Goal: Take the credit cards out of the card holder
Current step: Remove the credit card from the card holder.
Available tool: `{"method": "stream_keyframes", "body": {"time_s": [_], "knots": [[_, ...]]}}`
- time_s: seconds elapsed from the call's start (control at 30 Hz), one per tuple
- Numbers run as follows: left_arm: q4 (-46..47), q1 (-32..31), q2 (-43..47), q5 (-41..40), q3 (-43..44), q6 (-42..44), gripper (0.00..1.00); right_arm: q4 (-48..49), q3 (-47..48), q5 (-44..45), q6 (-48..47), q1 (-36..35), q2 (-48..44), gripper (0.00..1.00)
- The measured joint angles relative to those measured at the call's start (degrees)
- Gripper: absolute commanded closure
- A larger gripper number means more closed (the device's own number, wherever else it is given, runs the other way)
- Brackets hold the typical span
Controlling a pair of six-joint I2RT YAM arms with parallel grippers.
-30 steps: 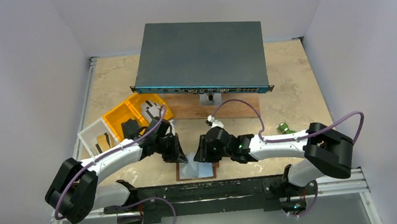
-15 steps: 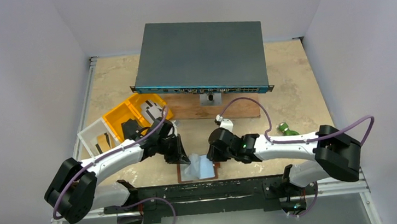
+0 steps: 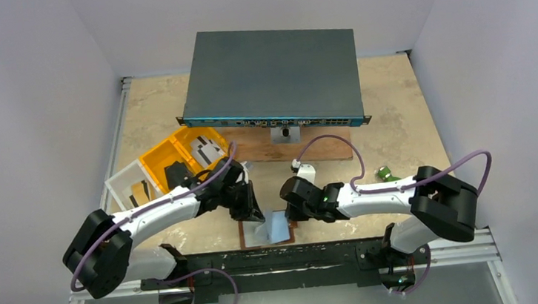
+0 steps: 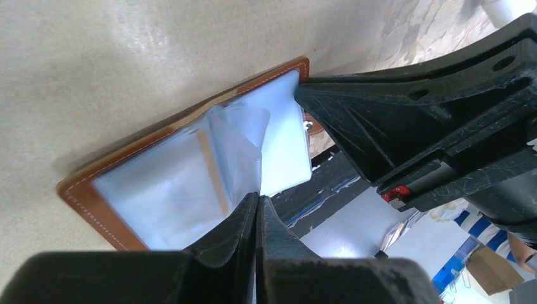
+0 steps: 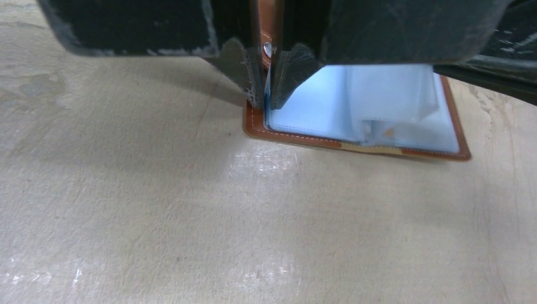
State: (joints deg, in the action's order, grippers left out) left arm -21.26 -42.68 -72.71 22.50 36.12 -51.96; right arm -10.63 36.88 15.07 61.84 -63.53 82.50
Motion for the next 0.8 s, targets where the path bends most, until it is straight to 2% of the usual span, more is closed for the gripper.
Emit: {"method": "stream_keyframes", "body": {"time_s": [0.13,0.43,0.8], "knots": [[0.98,-2.21,-2.01,0.07,0.44,-1.14,0.98,1.46,0.0,-0.04,0.0,0.0,0.55,0.93],[4.96,-5.79,-7.5,0.68,3.13,-3.45,0.76,2.1,0.0,-0.07,0.0,-0.02,0.74,0.94],[7.61,-6.23,-11.04,1.33,3.93,-3.48,0.54,-0.13,-0.37,0.17,0.15,-0.15,-2.21,0.94]]}}
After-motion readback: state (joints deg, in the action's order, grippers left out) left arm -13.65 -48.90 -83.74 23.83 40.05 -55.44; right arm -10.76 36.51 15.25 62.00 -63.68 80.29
